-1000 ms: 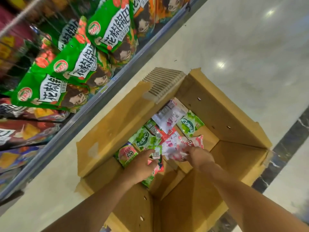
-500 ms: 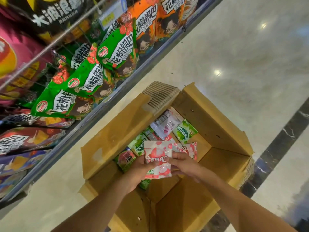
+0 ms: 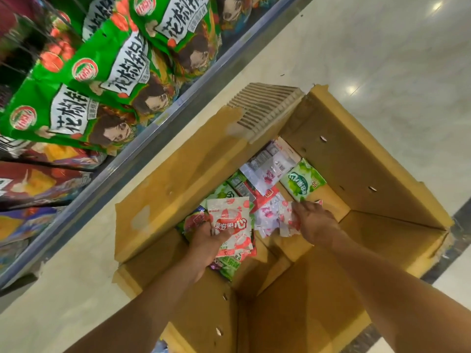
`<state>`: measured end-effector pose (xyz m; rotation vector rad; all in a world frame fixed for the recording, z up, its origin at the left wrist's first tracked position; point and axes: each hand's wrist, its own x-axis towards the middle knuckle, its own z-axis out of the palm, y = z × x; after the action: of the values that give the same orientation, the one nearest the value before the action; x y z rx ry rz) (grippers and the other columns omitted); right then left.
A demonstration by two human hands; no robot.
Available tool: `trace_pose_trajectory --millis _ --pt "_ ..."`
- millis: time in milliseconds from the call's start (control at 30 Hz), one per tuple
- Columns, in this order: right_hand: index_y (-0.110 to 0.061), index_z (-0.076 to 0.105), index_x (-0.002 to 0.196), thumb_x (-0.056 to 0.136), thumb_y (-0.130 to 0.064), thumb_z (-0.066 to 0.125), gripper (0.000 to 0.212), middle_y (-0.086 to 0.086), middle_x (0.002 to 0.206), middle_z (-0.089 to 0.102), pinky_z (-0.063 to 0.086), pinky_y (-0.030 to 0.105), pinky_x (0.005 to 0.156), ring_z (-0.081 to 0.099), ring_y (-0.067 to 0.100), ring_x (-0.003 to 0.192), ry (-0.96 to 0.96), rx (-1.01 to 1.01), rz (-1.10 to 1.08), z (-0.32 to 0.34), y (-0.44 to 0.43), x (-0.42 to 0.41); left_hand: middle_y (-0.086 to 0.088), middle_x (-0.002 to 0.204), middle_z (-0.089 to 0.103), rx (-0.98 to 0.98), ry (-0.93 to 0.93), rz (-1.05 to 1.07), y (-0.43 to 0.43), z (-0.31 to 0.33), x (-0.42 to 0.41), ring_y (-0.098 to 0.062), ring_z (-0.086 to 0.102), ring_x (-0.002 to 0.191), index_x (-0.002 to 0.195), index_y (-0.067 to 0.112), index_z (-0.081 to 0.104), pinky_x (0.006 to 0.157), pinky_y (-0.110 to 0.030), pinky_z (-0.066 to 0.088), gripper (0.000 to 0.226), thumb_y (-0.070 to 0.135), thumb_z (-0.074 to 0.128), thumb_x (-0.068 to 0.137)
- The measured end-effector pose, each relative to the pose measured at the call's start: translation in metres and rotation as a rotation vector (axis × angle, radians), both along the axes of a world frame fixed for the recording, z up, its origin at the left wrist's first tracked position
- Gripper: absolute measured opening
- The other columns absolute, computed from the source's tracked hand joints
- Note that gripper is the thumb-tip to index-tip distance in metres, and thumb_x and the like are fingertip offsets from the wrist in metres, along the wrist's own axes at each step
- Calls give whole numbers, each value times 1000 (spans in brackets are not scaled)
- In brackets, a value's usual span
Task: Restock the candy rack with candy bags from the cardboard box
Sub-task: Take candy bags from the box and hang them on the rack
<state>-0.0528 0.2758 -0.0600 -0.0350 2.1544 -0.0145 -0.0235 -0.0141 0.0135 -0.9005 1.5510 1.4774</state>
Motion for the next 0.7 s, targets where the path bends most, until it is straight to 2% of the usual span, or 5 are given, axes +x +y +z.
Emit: trace_pose_trajectory --millis 100,300,467,567,700 --pt "-27 24 156 94 -32 65 74 10 159 34 34 49 116 34 35 144 77 106 48 -8 -3 10 22 85 57 40 17 -37 5 7 -2 16 53 60 86 34 50 45 -1 41 28 17 66 102" --pt "-26 47 146 91 -17 67 59 6 139 51 48 45 104 48 27 128 -14 153 -7 -14 3 30 19 96 66 -7 10 -85 5 1 2 20 61 59 95 35 57 49 -2 45 21 17 66 102" --pt "-15 22 154 92 -29 70 80 11 139 50 49 41 104 53 29 126 -139 -44 -291 -5 3 46 5 116 77 -71 26 -42 5 12 -3 -9 75 100 120 23 68 70 -17 57 22 20 71 99" --pt "-14 26 148 90 -32 72 77 10 127 55 54 40 98 58 27 115 -129 -82 -462 -18 -3 43 4 109 79 -100 42 -63 6 10 -7 -6 77 91 118 21 69 67 -17 58 20 18 71 99" --pt "-17 36 137 91 -29 67 57 6 119 59 57 38 83 61 25 105 48 -3 -404 -31 -7 48 9 102 77 -136 66 -128 5 -5 -7 3 73 79 112 21 70 58 -11 54 13 19 71 99"
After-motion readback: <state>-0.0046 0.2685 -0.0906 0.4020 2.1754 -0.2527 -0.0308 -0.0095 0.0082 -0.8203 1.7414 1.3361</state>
